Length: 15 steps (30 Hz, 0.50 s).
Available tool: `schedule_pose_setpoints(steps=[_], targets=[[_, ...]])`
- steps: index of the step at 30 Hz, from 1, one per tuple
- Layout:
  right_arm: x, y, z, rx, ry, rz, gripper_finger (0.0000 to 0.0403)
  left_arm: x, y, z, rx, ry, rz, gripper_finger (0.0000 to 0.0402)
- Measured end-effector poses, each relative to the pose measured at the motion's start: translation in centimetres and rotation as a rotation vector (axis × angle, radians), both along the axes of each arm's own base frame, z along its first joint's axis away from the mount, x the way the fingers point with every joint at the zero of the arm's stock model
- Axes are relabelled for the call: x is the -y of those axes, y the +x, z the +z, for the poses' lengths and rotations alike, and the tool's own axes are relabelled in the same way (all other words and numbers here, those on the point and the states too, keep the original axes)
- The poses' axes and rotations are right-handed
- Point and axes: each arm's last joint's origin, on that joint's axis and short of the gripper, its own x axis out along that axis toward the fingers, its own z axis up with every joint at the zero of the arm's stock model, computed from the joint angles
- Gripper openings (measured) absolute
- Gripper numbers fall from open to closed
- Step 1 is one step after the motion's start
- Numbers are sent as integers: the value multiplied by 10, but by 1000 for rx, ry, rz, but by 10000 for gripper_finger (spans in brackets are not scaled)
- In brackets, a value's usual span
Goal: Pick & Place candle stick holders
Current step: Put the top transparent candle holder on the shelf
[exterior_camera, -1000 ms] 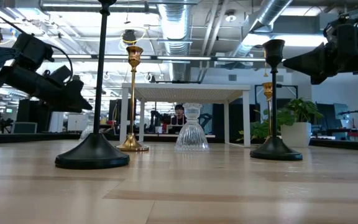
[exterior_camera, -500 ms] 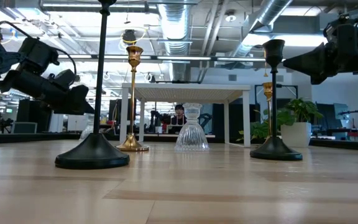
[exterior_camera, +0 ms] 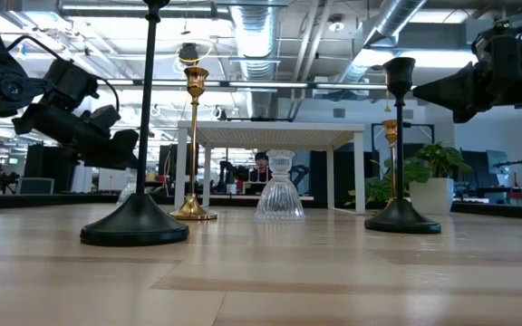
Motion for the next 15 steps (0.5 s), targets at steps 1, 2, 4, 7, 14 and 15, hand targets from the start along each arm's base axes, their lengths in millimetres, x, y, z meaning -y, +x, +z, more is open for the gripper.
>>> schedule_pose_setpoints(steps=[1, 2, 4, 7, 14, 15], targets=[[0, 0, 0, -1, 0, 0, 0, 0, 0, 0, -1, -1, 0, 246], [0, 0, 0, -1, 0, 0, 0, 0, 0, 0, -1, -2, 0, 243], [0, 0, 0, 0, 0, 0, 0, 0, 0, 0, -2, -4, 0, 239], [0, 0, 0, 0, 0, 0, 0, 0, 0, 0, 0, -5, 3, 238], [0, 0, 0, 0, 0, 0, 0, 0, 0, 0, 22, -10, 12, 251], [0, 0, 0, -1, 0, 0, 0, 0, 0, 0, 25, -11, 13, 253]])
